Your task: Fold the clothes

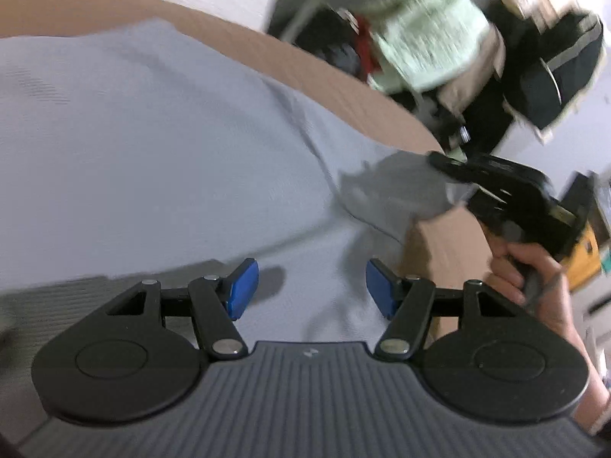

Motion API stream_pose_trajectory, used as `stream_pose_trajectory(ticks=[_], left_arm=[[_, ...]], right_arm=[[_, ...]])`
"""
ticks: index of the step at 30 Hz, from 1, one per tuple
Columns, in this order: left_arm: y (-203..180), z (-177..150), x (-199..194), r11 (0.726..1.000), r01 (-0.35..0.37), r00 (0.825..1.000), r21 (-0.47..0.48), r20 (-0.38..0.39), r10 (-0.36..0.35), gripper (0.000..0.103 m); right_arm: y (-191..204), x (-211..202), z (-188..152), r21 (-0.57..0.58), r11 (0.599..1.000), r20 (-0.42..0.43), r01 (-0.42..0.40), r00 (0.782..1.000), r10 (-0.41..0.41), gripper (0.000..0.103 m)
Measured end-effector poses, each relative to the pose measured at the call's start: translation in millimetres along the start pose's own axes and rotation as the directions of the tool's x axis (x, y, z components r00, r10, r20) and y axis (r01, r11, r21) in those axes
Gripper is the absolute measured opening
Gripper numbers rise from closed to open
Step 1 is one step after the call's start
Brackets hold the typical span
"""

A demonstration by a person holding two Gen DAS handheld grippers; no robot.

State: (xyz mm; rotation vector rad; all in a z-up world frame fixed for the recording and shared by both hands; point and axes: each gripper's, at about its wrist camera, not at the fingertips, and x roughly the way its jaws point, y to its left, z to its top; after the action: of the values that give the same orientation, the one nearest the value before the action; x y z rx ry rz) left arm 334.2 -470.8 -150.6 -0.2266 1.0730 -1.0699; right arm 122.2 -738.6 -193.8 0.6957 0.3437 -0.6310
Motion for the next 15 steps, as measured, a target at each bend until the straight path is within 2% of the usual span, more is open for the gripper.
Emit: stream_pose_trajectory(ticks=[2,3,4,5,6,8,9,10,12,13,14,15], left_arm=[[21,5,-21,0.997,-0.009,0.998,-0.072,0.059,0.013,0.062],[29,8,-31,0.995,-0.022,0.995,-0.092,0.094,0.031,0.062],[34,9,-38,0.995,-0.037,0.991,-0.093,0.124,0.049,0.062],[37,9,-45,0.995,-0.059,0.987,-0.081,0.141,0.071,0.062],[39,8,-51,0.994,-0.083,0.983,-0.068,0.158,0.093,0.062],[42,4,-56,0.993,-0.112,0.98,-0.043,0.16,0.117,0.062],[42,2,-57,0.992,-0.119,0.98,-0.034,0.157,0.123,0.062],[41,-1,-58,0.993,-0.112,0.981,-0.032,0.154,0.116,0.062],[40,-5,-60,0.995,-0.096,0.984,-0.029,0.148,0.099,0.062],[36,-7,-58,0.994,-0.108,0.983,-0.007,0.149,0.108,0.062],[31,-9,-55,0.992,-0.122,0.981,0.018,0.151,0.118,0.062],[27,-11,-53,0.99,-0.137,0.98,0.043,0.153,0.129,0.062]], right_arm=[[37,-6,2,-0.131,0.99,0.013,-0.045,0.999,0.047,0.01],[58,-8,-4,-0.227,0.973,0.015,-0.052,0.998,0.057,0.01],[83,-11,-19,-0.367,0.927,0.005,-0.072,0.997,0.08,0.01],[108,-13,-34,-0.507,0.857,-0.01,-0.094,0.995,0.103,0.01],[133,-14,-60,-0.662,0.74,-0.046,-0.121,0.992,0.121,0.01],[159,-12,-111,-0.832,0.518,-0.168,-0.2,0.98,0.108,0.008],[164,-10,-129,-0.859,0.461,-0.21,-0.222,0.975,0.078,0.009],[164,-11,-139,-0.855,0.46,-0.236,-0.241,0.969,0.07,0.01],[162,-16,-157,-0.835,0.475,-0.284,-0.279,0.957,0.064,0.025],[158,-22,-159,-0.813,0.494,-0.308,-0.307,0.948,0.082,0.033],[153,-29,-161,-0.788,0.515,-0.332,-0.336,0.938,0.104,0.051],[146,-36,-160,-0.773,0.532,-0.339,-0.345,0.934,0.114,0.059]])
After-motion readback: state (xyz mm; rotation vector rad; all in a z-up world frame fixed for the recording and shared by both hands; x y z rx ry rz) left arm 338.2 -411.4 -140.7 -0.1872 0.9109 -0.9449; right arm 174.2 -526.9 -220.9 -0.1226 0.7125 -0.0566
